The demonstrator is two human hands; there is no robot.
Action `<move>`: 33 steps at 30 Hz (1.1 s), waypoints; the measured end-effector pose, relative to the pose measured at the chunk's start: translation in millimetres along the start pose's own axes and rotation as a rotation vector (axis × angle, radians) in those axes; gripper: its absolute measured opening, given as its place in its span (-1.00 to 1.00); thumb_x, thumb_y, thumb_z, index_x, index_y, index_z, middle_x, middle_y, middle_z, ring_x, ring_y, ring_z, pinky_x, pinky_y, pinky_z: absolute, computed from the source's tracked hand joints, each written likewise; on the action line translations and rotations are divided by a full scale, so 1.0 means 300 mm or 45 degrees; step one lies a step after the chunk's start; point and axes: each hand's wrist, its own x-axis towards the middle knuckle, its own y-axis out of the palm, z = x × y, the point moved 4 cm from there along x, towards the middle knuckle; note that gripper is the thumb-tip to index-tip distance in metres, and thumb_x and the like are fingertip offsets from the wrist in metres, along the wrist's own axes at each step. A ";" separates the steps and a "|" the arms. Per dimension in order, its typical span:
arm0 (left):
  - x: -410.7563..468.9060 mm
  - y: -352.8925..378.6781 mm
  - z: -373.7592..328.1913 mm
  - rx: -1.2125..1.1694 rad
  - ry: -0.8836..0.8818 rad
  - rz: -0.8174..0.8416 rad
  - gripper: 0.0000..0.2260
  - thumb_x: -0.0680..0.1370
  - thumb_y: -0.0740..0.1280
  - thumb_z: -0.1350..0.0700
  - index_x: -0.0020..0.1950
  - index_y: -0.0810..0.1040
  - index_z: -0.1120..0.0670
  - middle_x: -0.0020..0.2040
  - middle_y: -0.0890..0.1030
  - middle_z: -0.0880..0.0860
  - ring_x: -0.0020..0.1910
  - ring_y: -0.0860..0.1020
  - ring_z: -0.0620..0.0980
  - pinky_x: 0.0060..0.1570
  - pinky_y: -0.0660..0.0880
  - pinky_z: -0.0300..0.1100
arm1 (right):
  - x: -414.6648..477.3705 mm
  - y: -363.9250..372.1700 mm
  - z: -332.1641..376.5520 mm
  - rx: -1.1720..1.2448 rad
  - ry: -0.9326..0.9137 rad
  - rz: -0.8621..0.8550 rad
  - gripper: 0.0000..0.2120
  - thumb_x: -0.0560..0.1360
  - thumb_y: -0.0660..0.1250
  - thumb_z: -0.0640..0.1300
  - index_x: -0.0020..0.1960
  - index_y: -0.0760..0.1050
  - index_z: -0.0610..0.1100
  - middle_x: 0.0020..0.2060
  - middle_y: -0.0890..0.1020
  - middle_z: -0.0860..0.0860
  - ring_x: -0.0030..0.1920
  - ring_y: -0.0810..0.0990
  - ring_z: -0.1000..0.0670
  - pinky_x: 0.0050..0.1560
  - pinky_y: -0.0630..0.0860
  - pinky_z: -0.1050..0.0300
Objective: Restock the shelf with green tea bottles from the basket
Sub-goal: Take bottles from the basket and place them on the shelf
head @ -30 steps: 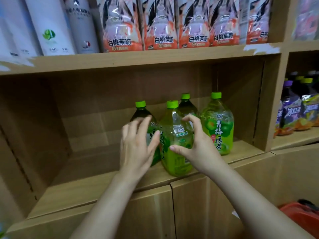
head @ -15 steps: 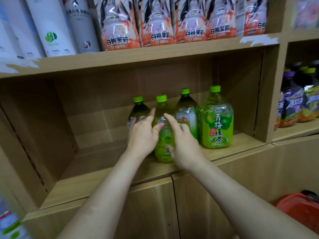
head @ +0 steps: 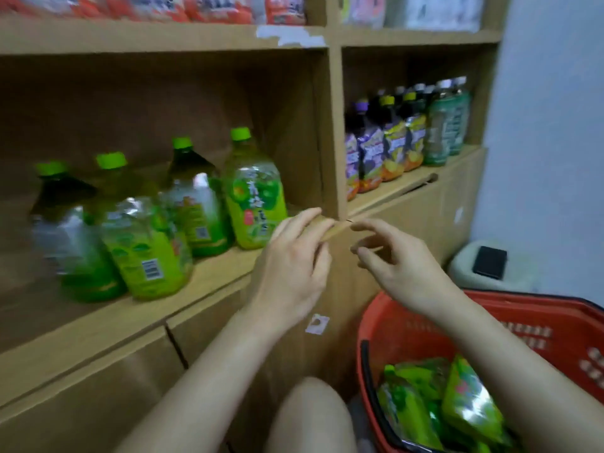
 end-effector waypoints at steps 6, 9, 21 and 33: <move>-0.069 0.475 -0.136 -0.258 -0.060 0.468 -0.69 0.53 0.28 0.14 0.26 0.53 0.11 0.31 0.49 0.12 0.29 0.43 0.11 0.31 0.18 -0.20 | -0.292 -0.175 -0.517 -0.215 0.626 -0.162 -0.79 0.47 0.37 -0.17 0.10 0.57 -0.07 -0.16 0.66 0.02 -0.11 0.63 0.00 0.03 0.51 0.11; -0.101 0.678 -0.180 -0.295 -0.052 0.681 -0.68 0.52 0.29 0.16 0.28 0.52 0.11 0.31 0.49 0.09 0.29 0.42 0.09 0.33 0.21 -0.17 | -0.382 -0.188 -0.698 -0.245 0.826 -0.104 -0.79 0.47 0.35 -0.20 0.10 0.57 -0.12 -0.17 0.63 0.00 -0.13 0.60 0.00 0.04 0.49 0.12; -0.337 1.319 -0.285 -0.330 -0.438 1.426 -0.20 0.46 0.38 -0.15 0.54 0.03 0.06 0.51 0.22 0.08 0.45 0.24 0.13 0.39 0.25 0.02 | -0.492 -0.078 -1.168 0.114 1.550 0.178 -0.27 0.50 0.33 -0.19 0.53 0.00 -0.13 0.41 0.35 -0.18 0.29 0.44 -0.14 0.26 0.44 -0.03; -0.419 1.496 -0.342 -0.228 -0.800 1.381 0.07 0.25 0.54 -0.16 0.48 -0.18 -0.21 0.47 0.11 0.17 0.34 0.33 0.26 0.14 0.50 0.12 | -0.666 -0.205 -1.220 -0.290 1.713 0.479 0.05 0.32 0.52 0.03 0.54 -0.14 -0.02 0.46 0.28 -0.15 0.42 0.31 -0.20 0.41 0.29 -0.15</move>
